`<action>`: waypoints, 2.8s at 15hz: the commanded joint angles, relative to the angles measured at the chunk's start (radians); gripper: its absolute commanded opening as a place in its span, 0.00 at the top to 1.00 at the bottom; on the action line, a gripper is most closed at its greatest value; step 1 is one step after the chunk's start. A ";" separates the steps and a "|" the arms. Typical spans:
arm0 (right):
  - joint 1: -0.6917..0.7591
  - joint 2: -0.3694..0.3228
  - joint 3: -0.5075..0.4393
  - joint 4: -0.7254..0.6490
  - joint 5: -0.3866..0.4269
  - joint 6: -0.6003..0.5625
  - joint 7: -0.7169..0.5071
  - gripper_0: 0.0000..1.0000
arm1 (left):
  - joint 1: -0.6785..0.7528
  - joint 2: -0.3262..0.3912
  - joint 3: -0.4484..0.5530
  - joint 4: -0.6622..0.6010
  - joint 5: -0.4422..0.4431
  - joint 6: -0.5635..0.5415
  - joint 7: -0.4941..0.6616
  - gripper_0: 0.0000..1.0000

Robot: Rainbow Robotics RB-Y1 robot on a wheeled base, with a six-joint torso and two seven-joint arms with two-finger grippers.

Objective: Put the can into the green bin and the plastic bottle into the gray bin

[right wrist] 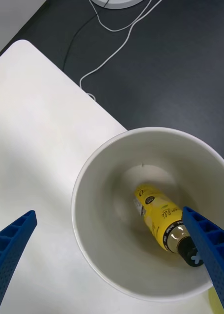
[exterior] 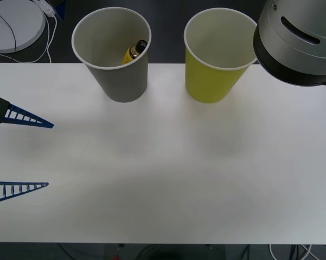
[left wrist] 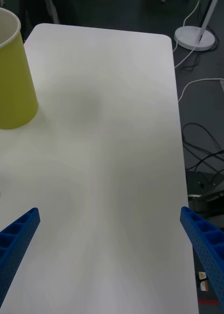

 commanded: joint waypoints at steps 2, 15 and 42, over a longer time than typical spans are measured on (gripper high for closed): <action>0.003 -0.003 -0.006 0.001 -0.015 0.000 0.031 0.00 | 0.000 0.000 0.000 0.000 0.000 0.000 0.000 0.00; 0.160 -0.235 -0.183 -0.246 -0.033 -0.014 0.286 0.00 | 0.000 0.000 0.000 0.000 0.000 0.000 0.000 0.00; 0.600 -0.707 -0.447 -0.919 -0.164 0.015 0.608 0.00 | 0.000 0.000 0.000 0.000 0.000 0.000 0.000 0.00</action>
